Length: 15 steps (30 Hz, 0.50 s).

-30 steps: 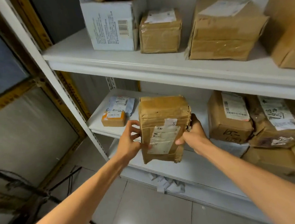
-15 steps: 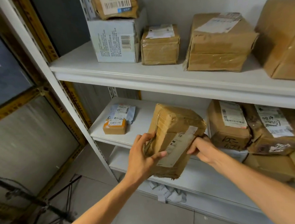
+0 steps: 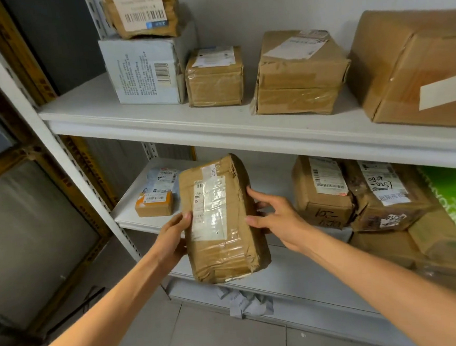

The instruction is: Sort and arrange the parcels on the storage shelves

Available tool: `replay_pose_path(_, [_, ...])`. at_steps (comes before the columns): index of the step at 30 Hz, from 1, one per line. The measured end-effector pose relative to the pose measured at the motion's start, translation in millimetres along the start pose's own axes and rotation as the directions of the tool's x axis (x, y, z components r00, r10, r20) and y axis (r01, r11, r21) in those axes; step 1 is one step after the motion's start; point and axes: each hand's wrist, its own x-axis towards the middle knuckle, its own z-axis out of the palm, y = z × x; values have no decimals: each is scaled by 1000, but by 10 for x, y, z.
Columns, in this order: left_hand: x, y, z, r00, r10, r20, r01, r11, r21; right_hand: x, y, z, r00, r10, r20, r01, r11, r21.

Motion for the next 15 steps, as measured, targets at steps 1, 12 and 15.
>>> replay_pose_path(1, [-18, 24, -2, 1000, 7, -6, -7, 999, 33, 0, 14, -4, 1000, -7, -13, 8, 1000, 14])
replay_pose_path(12, [-180, 396, 53, 983, 175, -62, -168, 980, 104, 171, -199, -3, 979, 148, -142, -66, 883, 465])
replay_pose_path(15, [-205, 365, 135, 978, 173, -120, -153, 976, 156, 193, -268, 39, 983, 163, -86, -123, 928, 353])
